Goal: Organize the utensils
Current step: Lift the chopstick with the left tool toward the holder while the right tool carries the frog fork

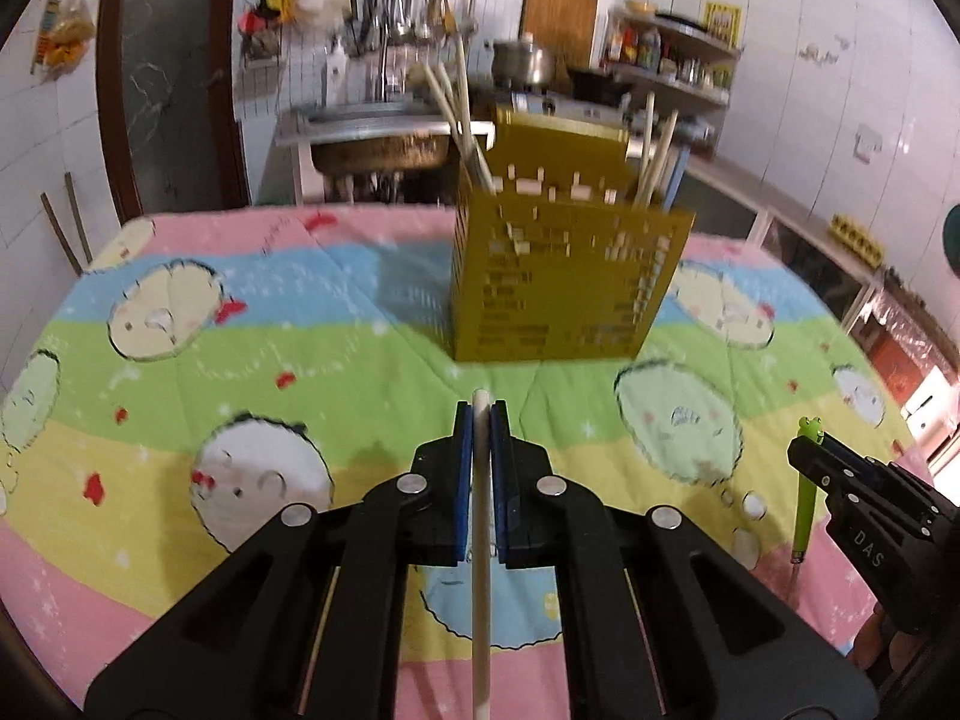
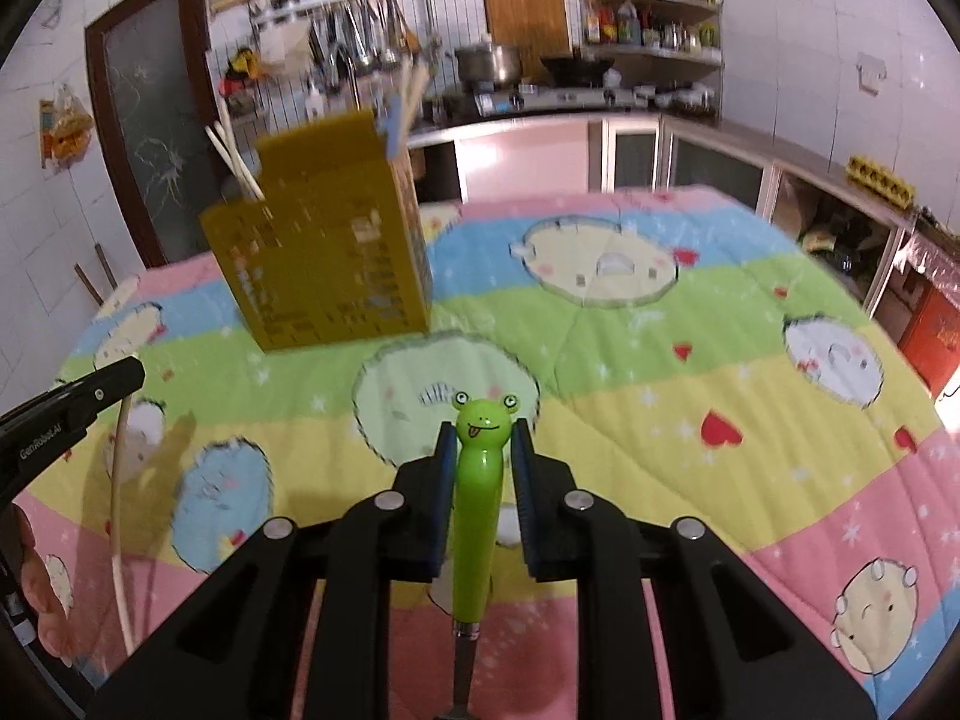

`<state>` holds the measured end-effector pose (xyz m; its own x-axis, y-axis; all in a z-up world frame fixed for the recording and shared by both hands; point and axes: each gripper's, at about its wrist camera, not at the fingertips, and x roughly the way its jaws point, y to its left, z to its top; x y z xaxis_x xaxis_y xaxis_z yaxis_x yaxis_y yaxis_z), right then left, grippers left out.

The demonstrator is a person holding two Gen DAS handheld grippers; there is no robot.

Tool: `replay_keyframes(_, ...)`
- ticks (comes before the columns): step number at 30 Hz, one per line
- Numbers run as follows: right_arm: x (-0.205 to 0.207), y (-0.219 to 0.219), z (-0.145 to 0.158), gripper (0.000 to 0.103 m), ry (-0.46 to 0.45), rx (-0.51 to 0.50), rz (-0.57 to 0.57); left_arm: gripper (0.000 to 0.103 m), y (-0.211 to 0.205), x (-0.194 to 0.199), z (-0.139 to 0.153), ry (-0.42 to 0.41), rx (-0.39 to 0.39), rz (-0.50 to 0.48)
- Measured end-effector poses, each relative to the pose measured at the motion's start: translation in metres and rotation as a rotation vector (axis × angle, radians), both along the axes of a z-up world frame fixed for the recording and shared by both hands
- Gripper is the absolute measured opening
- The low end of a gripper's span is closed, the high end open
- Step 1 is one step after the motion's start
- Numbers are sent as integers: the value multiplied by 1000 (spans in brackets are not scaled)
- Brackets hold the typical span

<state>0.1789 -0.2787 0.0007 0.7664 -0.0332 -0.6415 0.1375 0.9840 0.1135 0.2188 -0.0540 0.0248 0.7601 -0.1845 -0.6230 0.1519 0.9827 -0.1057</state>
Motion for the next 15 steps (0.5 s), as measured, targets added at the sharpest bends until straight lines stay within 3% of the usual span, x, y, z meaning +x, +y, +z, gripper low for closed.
replay_keyframes(4,-8,6,15,19,-74,-12,-3,5,8,-9,13,-68,-10,8)
replay_keyframes(15,-16,21,33,19,-182,-34,-8,5,26,-19,25,-152,-33,27)
